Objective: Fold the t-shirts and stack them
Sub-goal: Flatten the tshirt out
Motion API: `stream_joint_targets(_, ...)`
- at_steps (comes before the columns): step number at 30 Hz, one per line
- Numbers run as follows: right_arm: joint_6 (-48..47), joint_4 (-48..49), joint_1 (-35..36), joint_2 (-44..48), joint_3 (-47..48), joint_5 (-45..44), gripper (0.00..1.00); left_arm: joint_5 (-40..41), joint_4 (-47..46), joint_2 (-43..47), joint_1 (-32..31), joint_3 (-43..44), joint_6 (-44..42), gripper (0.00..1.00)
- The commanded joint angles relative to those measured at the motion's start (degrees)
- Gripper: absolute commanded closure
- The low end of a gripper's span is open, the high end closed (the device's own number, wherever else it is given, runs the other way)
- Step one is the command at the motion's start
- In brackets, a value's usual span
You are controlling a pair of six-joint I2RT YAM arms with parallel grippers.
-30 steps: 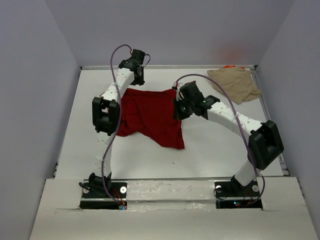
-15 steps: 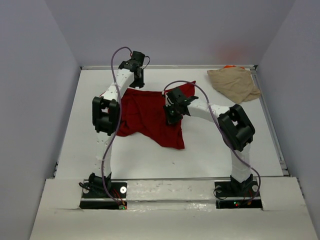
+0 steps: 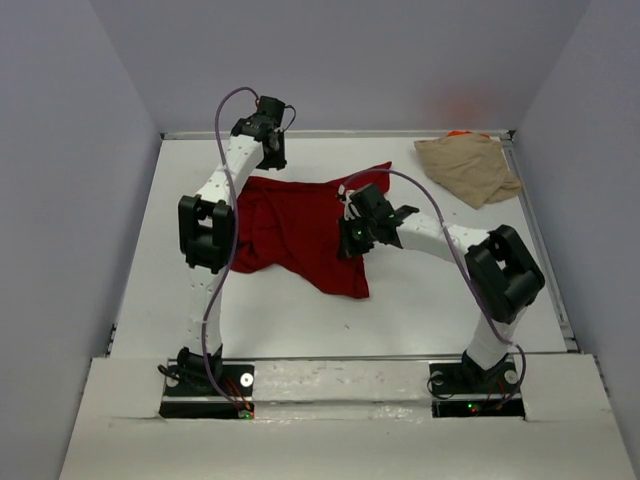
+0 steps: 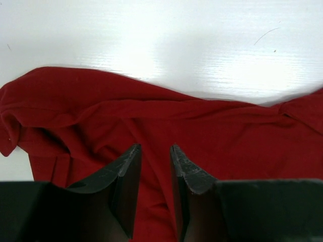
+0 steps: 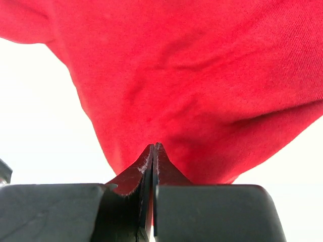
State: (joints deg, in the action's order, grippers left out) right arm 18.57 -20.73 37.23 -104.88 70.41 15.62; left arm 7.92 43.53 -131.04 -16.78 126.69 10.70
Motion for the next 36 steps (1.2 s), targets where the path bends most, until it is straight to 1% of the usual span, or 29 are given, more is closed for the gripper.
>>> stream_joint_targets(1,1.04,9.74,0.56,3.64,-4.31,2.66,1.00,-2.30,-1.69,5.98,0.60,-1.01,0.72,0.60)
stream_joint_targets(4,-0.89,10.36,0.56,-0.65,-3.79,2.31,1.00,-2.47,-1.87,5.89,0.78,-0.92,0.99,0.60)
stream_joint_targets(7,-1.78,13.16,0.56,-3.31,-2.91,3.80,1.00,-2.30,-2.39,6.41,0.78,-1.27,0.90,0.60)
stream_joint_targets(10,-3.27,14.23,0.56,-8.30,-0.02,7.31,1.00,-2.21,-2.57,7.38,0.87,-1.71,0.90,0.60)
stream_joint_targets(13,-4.94,15.19,0.56,-11.13,2.18,9.25,1.00,-2.56,-3.80,8.95,0.87,-2.85,0.73,0.60)
stream_joint_targets(16,-5.30,15.99,0.56,-13.77,1.92,9.17,1.00,-2.39,-4.24,9.84,0.87,-3.56,0.73,0.60)
stream_joint_targets(19,-4.25,17.83,0.56,-13.95,-1.40,8.47,1.00,-2.47,-4.33,10.28,0.87,-3.56,0.55,0.60)
stream_joint_targets(24,-1.61,19.59,1.09,-9.56,-8.79,2.50,1.00,-3.44,-4.94,10.54,0.87,-4.17,1.16,0.60)
stream_joint_targets(25,-0.56,19.59,1.09,-6.94,-9.93,1.27,1.00,-3.61,-5.12,10.63,0.87,-4.26,1.25,0.60)
stream_joint_targets(27,1.37,19.07,2.31,-3.77,-12.91,-4.35,1.00,-3.97,-5.82,11.07,0.78,-4.96,1.43,0.60)
stream_joint_targets(28,2.08,18.54,2.32,-0.62,-13.63,-8.28,1.00,-4.06,-6.08,11.51,0.78,-5.31,1.52,0.60)
stream_joint_targets(31,4.98,16.43,3.55,5.10,-16.18,-15.33,1.00,-4.06,-6.35,12.12,0.52,-6.46,1.61,0.60)
stream_joint_targets(32,5.86,15.64,3.55,5.12,-16.62,-15.35,1.00,-3.97,-6.35,12.13,0.52,-6.72,1.61,0.60)
stream_joint_targets(33,6.65,14.24,4.24,7.39,-16.88,-19.27,1.00,-3.97,-6.35,12.30,0.34,-7.07,1.52,0.60)
stream_joint_targets(36,9.02,11.25,4.78,11.44,-18.11,-25.27,1.00,-3.62,-6.44,13.09,0.16,-8.30,1.43,0.60)
